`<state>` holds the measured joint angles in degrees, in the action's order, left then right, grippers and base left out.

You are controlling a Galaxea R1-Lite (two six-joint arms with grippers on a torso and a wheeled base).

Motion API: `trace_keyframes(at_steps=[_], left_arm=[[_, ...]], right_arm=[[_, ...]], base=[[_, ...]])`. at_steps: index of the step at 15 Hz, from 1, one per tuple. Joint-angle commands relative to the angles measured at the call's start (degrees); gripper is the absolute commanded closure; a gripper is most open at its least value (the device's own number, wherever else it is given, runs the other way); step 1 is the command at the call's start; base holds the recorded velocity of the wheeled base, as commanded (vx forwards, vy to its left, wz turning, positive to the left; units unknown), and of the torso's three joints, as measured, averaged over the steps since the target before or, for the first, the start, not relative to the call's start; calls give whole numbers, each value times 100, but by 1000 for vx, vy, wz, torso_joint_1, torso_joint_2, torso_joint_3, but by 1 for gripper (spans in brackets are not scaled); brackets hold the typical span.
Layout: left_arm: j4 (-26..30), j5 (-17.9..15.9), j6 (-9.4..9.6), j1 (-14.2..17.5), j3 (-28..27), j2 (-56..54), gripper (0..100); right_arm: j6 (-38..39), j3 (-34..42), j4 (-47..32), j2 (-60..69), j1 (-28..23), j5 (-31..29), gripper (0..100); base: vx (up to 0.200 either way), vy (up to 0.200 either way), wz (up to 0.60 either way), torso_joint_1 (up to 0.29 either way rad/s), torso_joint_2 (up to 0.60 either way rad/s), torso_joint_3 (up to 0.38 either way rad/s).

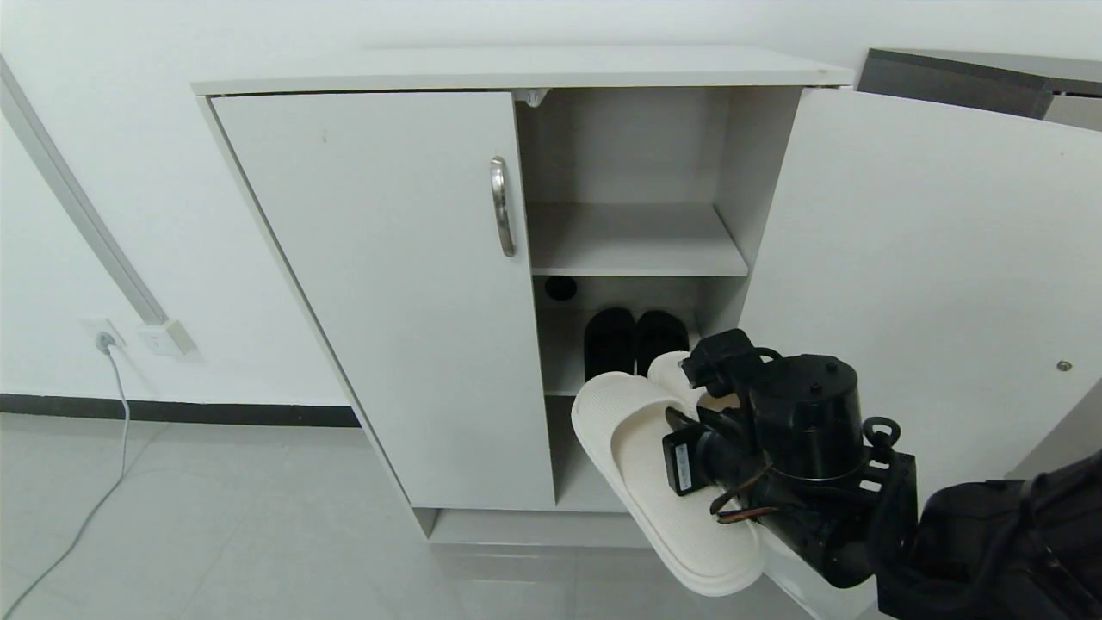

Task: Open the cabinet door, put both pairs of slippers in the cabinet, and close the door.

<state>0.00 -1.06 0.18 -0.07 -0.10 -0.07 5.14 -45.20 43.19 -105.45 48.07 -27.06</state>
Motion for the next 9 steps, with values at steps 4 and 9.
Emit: trace_keyframes(at_steps=[4, 9], left_arm=[[0, 1, -1, -1, 1, 7, 100], [0, -8, 8, -1, 1, 7, 100]], right_arm=[[285, -1201, -1006, 77, 458, -1539, 100], [426, -2414, -1876, 95, 528, -1715, 100]], base=[[0, 0, 0, 0, 0, 0], [0, 0, 0, 0, 0, 0]])
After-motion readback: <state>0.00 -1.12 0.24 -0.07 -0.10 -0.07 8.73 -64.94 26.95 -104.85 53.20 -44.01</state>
